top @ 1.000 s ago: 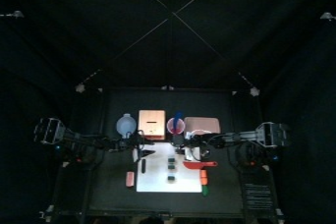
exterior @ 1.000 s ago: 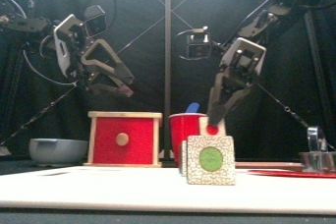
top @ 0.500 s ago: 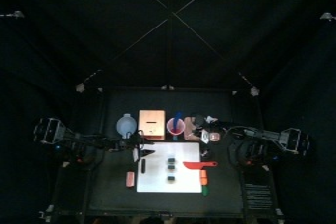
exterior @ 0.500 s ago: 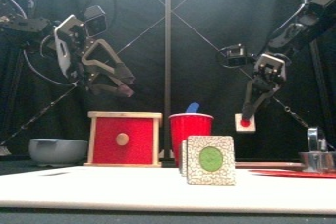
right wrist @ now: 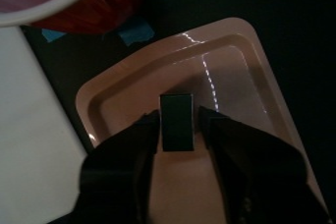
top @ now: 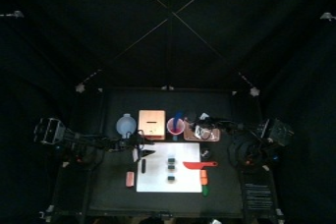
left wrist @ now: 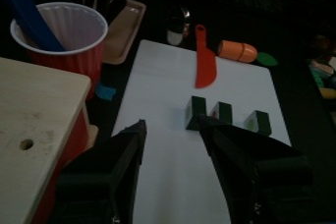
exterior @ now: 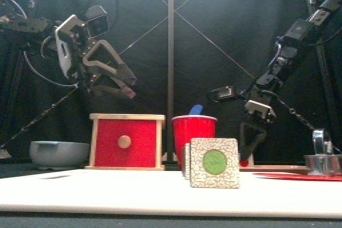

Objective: Place sushi on board then cut the sushi with the knife then place the pieces on the plate
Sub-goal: Place the 4 sushi pieces on the plate

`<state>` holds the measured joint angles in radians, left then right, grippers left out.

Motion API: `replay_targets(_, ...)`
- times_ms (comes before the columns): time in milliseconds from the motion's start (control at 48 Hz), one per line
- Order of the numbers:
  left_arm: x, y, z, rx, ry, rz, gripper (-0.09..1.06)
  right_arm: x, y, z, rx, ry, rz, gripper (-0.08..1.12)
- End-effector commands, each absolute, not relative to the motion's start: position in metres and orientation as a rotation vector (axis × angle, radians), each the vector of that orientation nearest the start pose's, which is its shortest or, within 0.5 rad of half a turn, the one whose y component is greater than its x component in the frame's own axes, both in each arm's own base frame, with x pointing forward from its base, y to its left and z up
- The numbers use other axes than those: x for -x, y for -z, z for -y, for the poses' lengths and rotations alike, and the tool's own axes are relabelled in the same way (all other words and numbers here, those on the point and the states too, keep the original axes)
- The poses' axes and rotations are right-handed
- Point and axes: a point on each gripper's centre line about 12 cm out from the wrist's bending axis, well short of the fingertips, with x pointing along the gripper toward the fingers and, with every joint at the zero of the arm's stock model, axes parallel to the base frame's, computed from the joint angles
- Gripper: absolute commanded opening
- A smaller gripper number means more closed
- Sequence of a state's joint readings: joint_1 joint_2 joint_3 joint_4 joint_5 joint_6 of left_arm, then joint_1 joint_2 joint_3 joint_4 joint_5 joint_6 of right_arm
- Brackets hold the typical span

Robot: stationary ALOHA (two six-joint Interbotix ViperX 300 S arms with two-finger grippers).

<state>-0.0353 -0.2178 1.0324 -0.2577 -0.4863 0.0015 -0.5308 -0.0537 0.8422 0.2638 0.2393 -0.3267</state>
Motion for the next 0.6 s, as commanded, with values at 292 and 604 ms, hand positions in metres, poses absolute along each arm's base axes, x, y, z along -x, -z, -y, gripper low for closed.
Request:
replay_targets(292, -0.315, -0.187, -0.003, 0.201, -0.117, -0.287, 0.83, -0.276, -0.166, 0.151, -0.197, 0.392, -0.874, 0.9)
replay_targets(604, -0.315, -0.187, -0.003, 0.203, -0.119, -0.286, 0.83, -0.299, -0.213, 0.079, -0.164, 0.191, -0.736, 0.9)
